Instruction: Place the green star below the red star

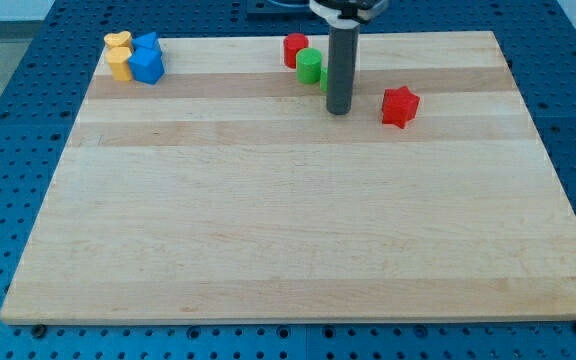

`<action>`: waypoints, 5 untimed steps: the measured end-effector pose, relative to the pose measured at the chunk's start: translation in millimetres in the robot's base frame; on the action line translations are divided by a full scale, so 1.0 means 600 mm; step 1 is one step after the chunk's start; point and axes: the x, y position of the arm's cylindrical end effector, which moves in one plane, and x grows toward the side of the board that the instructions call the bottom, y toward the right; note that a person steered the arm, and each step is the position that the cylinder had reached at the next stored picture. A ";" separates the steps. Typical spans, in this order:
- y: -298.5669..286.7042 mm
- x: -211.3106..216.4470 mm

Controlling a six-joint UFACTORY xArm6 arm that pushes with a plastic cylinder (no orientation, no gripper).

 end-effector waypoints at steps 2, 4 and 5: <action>0.145 0.000; 0.146 -0.099; 0.114 -0.140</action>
